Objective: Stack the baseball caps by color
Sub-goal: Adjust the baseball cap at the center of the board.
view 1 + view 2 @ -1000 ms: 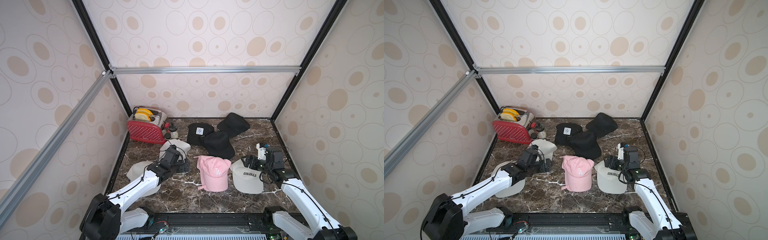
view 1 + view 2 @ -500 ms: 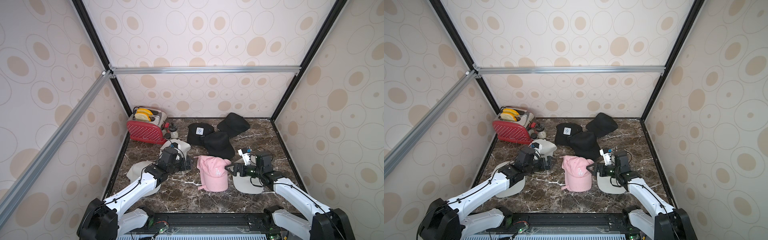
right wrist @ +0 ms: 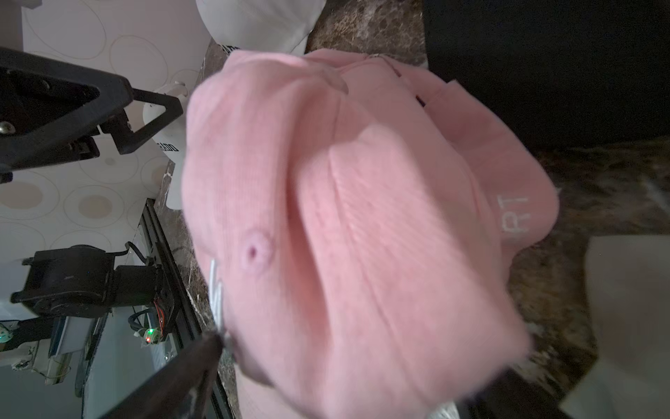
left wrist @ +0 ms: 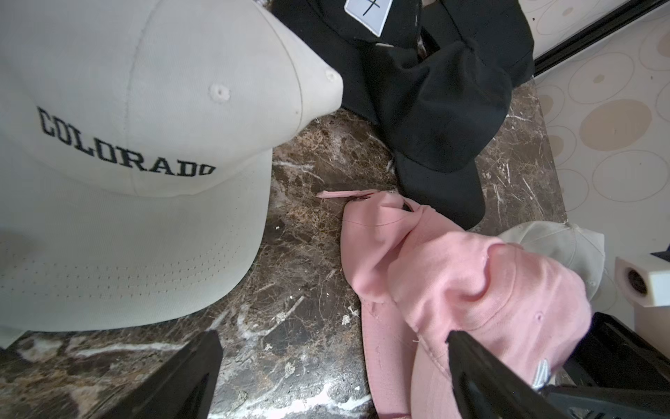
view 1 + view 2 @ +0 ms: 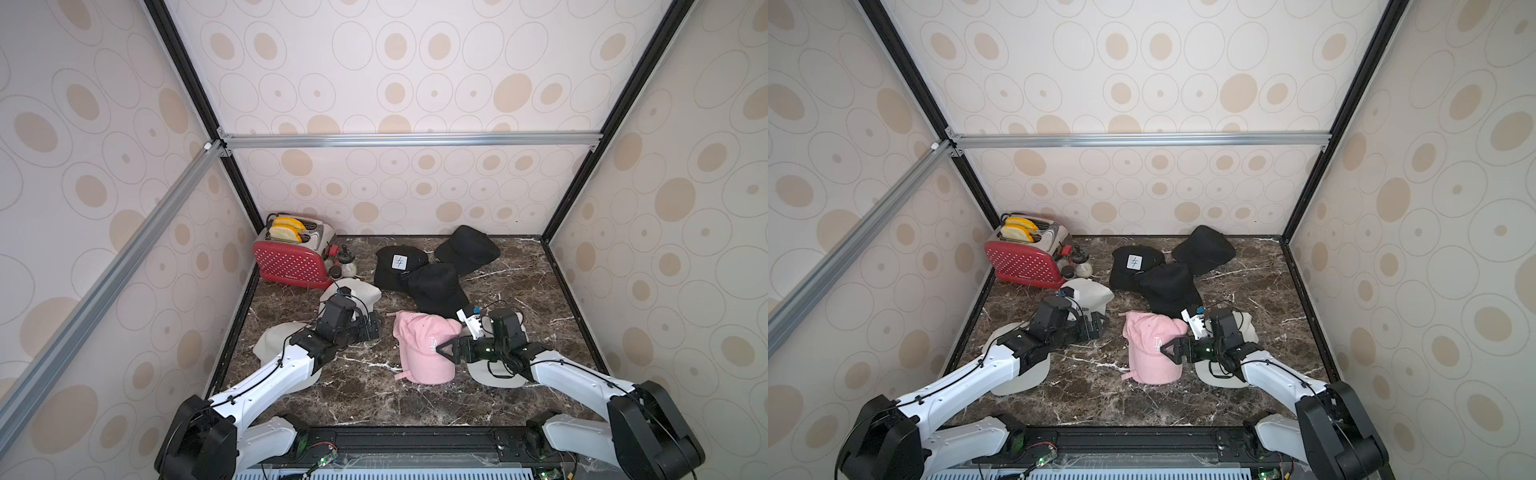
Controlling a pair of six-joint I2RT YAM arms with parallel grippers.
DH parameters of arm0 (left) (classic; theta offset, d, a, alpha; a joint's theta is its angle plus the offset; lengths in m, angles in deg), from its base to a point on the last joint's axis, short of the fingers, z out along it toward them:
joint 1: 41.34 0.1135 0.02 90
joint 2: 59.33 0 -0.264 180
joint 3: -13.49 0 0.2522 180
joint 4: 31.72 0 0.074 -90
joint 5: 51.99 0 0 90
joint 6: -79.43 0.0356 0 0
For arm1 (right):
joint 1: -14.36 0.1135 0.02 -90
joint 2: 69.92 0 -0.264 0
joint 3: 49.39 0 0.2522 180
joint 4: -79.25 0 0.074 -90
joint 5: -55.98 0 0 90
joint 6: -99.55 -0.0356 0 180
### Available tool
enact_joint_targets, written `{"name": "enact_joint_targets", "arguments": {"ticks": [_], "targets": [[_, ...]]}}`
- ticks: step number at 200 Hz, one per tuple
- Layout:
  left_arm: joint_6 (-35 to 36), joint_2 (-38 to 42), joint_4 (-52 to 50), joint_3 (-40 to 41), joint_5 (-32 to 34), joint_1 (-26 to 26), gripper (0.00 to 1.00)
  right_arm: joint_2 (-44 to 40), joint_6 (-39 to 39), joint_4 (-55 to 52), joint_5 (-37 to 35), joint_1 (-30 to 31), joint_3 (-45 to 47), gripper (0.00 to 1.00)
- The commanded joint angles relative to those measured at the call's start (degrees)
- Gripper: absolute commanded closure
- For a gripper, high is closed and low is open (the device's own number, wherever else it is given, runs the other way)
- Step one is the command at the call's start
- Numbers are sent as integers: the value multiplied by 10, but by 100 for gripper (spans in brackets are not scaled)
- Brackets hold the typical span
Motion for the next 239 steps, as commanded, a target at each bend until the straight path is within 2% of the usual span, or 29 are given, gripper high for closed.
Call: {"name": "enact_joint_targets", "arguments": {"ticks": [1, 40, 83, 100, 127, 138, 157, 168, 190, 219, 239], "targets": [[-5, -7, -11, -1, 5, 3, 1, 16, 2, 15, -15, 25, -21, 0], [-3, -11, -11, -2, 1, 3, 1, 40, -8, 22, -27, 59, -37, 0], [2, -27, -10, -9, -13, 4, 1, 52, -50, 51, -51, 86, -46, 0], [2, -38, -6, -12, -30, 5, 1, 22, -51, 22, -88, 86, -44, 0], [1, -57, 22, -8, -69, 5, 1, -79, -7, -101, -185, 79, -56, 0], [-6, -65, 36, -2, -71, 4, 1, -123, 3, -151, -223, 59, -66, 0], [-6, -79, 44, -1, -68, 5, 1, -163, 15, -207, -211, -19, -85, 0], [-4, -85, 45, -5, -70, 5, 1, -162, 38, -249, -230, -59, -103, 0], [0, -90, 57, -9, -78, 5, 1, -129, 68, -326, -314, -107, -138, 0], [13, -113, 74, -17, -125, 5, 1, -134, 41, -332, -349, -183, -127, 0], [12, -126, 87, -16, -144, 5, 1, -157, 59, -322, -402, -200, -111, 0]]}}
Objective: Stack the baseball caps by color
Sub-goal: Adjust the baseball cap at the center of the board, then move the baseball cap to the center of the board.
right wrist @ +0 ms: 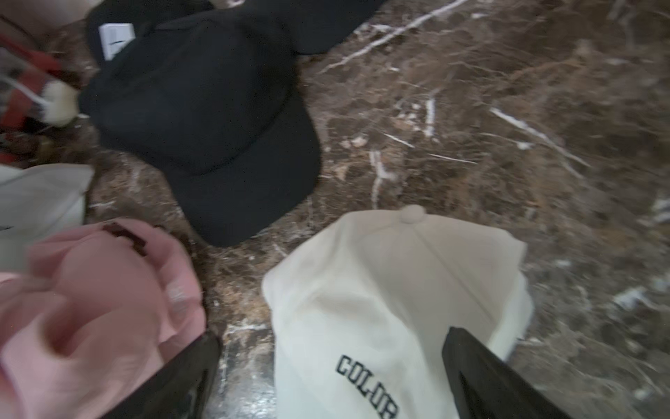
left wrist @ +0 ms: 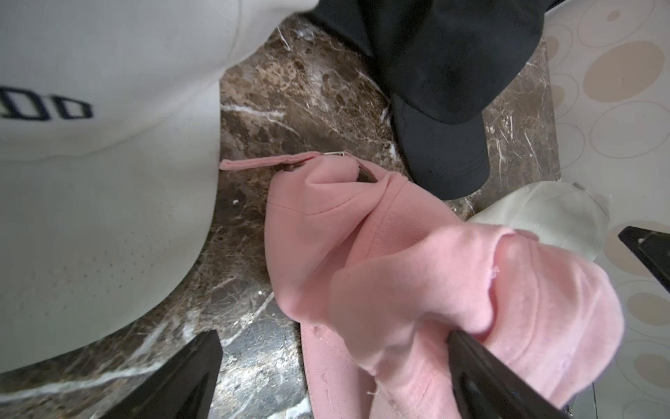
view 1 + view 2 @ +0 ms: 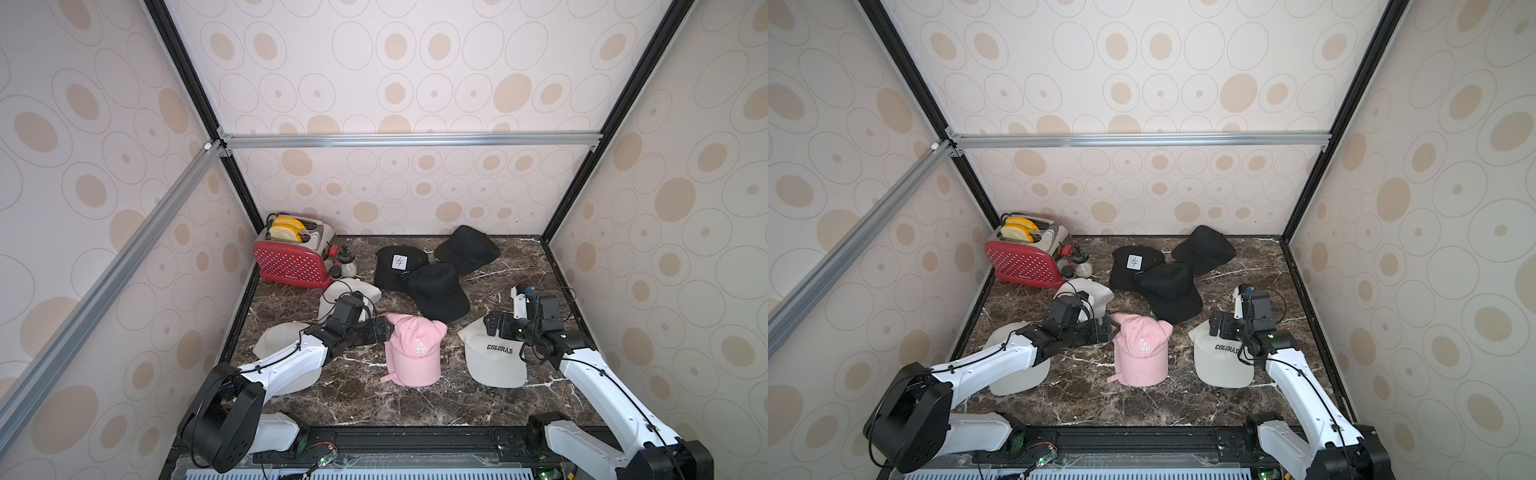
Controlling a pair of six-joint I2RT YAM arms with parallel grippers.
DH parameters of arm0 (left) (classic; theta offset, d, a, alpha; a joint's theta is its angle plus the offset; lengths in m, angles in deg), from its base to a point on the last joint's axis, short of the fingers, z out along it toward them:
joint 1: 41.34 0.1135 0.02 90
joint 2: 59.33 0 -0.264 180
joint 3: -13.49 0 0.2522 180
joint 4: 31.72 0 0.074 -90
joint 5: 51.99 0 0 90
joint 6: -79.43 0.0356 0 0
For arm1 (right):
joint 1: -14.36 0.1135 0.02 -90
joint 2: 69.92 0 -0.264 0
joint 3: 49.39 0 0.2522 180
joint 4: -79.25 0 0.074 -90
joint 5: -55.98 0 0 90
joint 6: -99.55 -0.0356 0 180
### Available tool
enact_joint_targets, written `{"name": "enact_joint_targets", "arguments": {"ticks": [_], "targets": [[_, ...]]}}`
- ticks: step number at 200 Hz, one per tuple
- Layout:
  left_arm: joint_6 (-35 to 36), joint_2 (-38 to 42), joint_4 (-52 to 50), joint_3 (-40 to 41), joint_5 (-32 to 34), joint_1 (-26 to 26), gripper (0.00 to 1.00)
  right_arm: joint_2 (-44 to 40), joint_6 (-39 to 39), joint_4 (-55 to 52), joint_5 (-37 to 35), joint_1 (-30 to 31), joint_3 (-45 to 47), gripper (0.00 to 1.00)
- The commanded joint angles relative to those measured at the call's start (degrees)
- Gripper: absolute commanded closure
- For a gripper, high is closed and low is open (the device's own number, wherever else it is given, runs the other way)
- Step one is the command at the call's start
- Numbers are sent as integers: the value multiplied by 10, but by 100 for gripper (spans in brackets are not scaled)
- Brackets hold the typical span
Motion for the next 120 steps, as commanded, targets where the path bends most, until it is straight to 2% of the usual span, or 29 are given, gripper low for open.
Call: {"name": "enact_joint_targets", "arguments": {"ticks": [1, 17, 48, 63, 91, 120], "targets": [[11, -16, 24, -15, -39, 4, 1, -27, 20, -29, -81, -17, 15, 0], [8, -22, 24, -17, -42, 3, 1, -27, 27, -44, -109, -18, 16, 0], [2, -16, 22, -12, -23, 4, 1, 14, 25, -26, -61, -19, 31, 3], [3, -14, 24, -11, -25, 3, 1, 43, 33, -19, -17, -19, 26, 9], [0, -29, 37, -13, -44, 3, 1, 77, 29, -3, 16, -19, 29, 14], [-1, -42, 39, -17, -52, 3, 1, 82, 23, 7, 65, -18, 46, 31]]}}
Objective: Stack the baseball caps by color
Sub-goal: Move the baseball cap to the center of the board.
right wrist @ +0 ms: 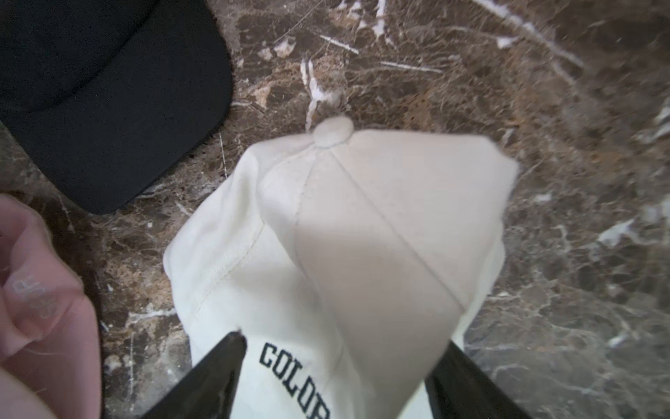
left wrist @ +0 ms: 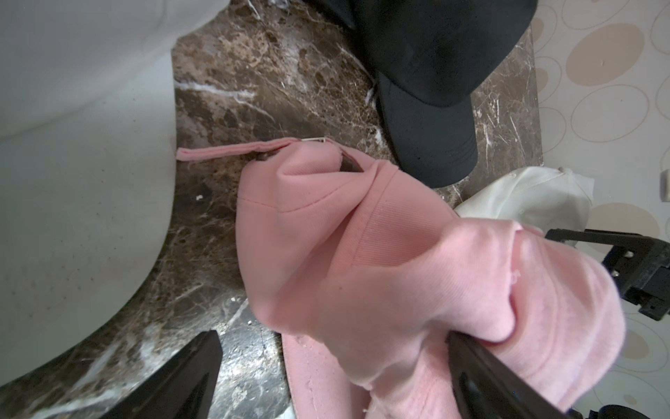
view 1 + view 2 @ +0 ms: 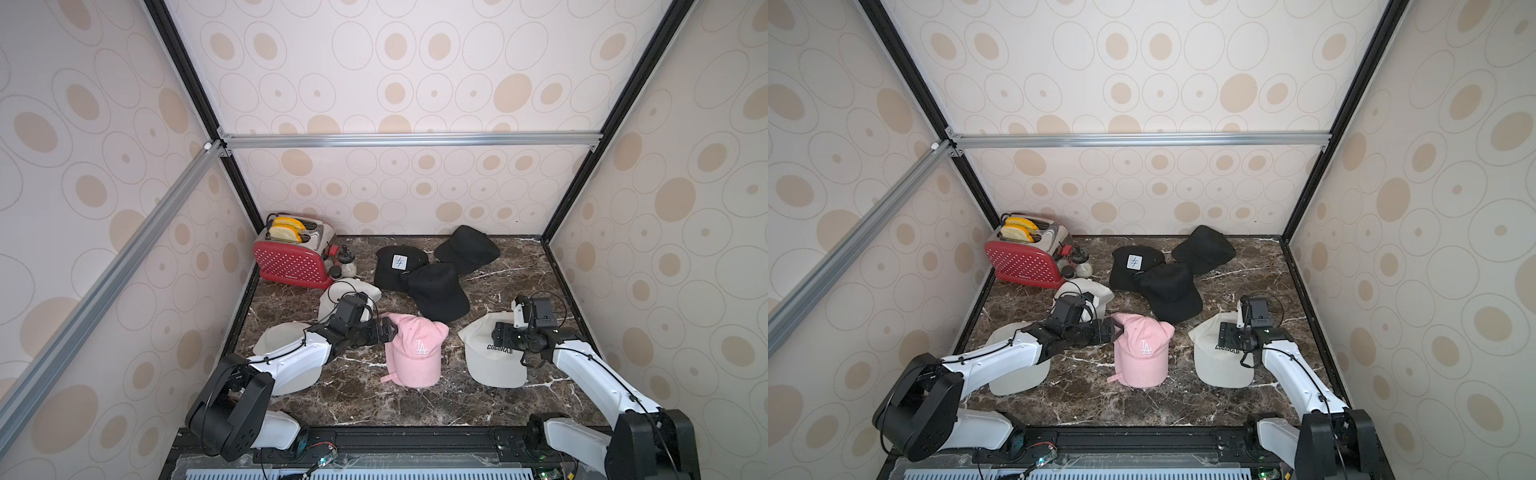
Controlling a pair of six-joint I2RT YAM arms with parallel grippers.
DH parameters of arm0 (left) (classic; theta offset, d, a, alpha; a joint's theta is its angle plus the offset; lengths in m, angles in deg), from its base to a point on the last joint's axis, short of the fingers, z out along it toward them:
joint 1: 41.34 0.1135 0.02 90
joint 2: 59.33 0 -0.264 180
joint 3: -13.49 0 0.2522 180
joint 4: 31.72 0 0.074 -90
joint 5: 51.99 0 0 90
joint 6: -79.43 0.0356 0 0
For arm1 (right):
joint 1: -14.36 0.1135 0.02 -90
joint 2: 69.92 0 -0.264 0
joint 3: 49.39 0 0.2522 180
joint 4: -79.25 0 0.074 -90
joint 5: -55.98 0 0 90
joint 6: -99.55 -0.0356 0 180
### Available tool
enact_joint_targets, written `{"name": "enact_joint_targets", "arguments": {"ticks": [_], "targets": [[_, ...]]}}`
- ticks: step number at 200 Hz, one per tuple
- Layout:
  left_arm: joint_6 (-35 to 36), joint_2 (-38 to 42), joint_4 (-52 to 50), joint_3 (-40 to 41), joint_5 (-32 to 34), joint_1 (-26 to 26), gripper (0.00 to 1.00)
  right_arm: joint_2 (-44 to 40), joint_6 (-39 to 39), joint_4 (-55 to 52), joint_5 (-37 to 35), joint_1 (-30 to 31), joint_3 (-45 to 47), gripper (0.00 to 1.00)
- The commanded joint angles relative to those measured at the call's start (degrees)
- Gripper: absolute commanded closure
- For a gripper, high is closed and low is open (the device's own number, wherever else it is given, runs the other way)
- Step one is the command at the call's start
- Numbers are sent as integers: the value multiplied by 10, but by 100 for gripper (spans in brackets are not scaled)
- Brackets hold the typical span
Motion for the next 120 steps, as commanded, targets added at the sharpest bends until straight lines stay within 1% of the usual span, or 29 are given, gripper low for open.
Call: {"name": "enact_joint_targets", "arguments": {"ticks": [1, 32, 60, 75, 120], "targets": [[0, -10, 8, -17, -13, 2, 1, 1, -2, 8, 53, -1, 17, 31], [8, -1, -9, -19, 3, 3, 1, -9, -1, 0, 83, -1, 34, 38], [20, 13, -33, -24, 26, 2, 1, -23, 8, -11, 98, 0, 39, 40], [24, 22, -43, -25, 37, 3, 1, -26, 9, -11, 104, 0, 42, 43], [30, 46, -68, -26, 49, 2, 1, -21, 6, 0, 122, 5, 49, 44]]}}
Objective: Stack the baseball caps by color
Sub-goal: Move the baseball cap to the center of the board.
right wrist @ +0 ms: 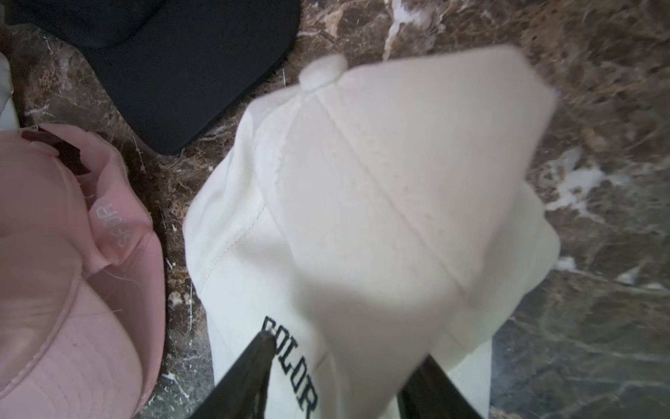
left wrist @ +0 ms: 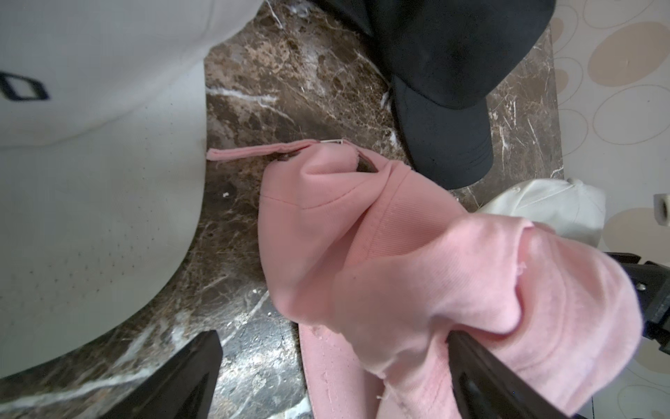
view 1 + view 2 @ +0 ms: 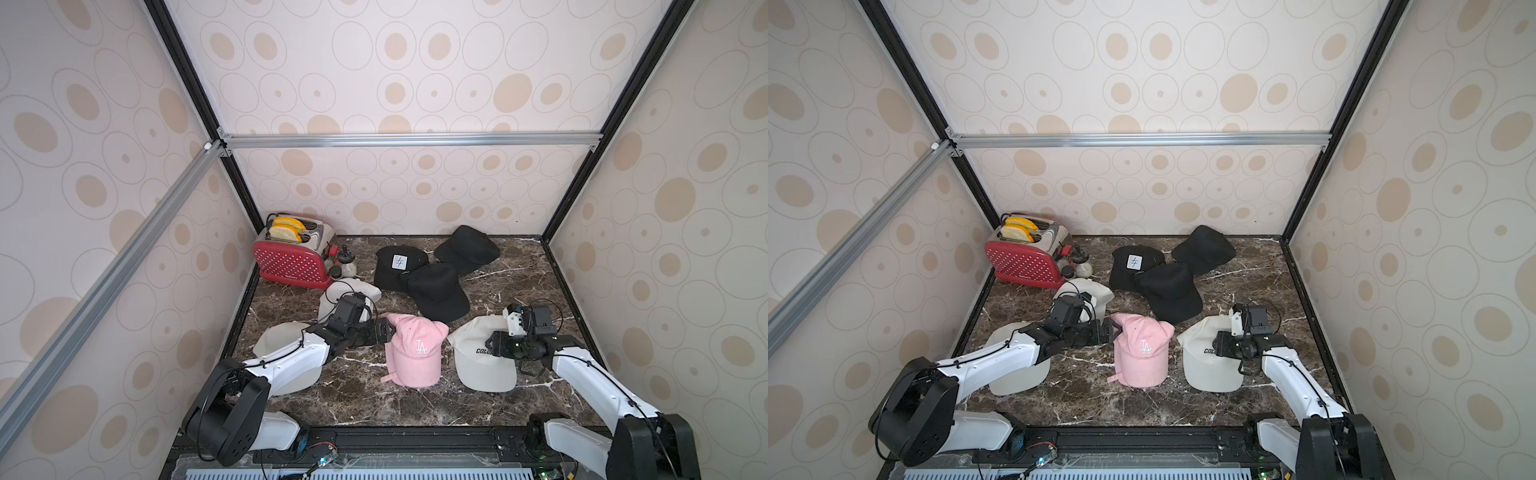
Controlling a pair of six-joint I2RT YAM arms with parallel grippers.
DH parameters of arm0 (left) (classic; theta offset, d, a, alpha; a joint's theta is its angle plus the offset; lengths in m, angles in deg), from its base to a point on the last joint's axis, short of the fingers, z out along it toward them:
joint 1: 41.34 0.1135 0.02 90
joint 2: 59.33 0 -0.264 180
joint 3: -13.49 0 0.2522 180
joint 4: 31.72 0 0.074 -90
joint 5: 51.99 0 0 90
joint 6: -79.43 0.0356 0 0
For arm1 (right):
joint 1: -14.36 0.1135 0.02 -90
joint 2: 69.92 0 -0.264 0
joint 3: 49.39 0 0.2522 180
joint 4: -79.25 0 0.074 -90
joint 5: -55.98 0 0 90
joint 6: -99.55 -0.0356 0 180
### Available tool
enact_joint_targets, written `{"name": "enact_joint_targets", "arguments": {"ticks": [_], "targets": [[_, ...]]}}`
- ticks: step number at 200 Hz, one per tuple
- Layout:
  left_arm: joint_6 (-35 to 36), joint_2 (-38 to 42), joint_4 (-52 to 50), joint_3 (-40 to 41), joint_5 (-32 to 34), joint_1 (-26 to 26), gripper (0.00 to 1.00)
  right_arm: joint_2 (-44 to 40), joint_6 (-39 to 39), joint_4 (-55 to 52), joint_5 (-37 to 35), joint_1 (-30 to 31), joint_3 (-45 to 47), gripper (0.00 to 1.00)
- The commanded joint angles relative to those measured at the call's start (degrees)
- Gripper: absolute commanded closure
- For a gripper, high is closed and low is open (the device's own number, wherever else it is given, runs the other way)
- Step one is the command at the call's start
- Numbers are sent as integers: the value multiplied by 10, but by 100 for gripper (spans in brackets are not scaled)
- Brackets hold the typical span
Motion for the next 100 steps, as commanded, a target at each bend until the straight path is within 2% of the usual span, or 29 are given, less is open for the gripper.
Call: {"name": "enact_joint_targets", "arguments": {"ticks": [1, 57, 66, 77, 100], "targets": [[19, 19, -29, -23, 15, 2, 1, -1, 4, -3, 17, 4, 9, 44], [24, 45, -51, -22, 44, 1, 1, 11, 14, -3, 23, 16, -3, 41], [24, 50, -54, -22, 48, 2, 1, 8, 15, -28, -5, 16, -16, 39], [25, 57, -58, -21, 55, 2, 1, -10, 13, -64, -59, 16, -35, 28], [31, 70, -72, -21, 74, 2, 1, -87, 6, -91, -119, 16, -48, 26]]}}
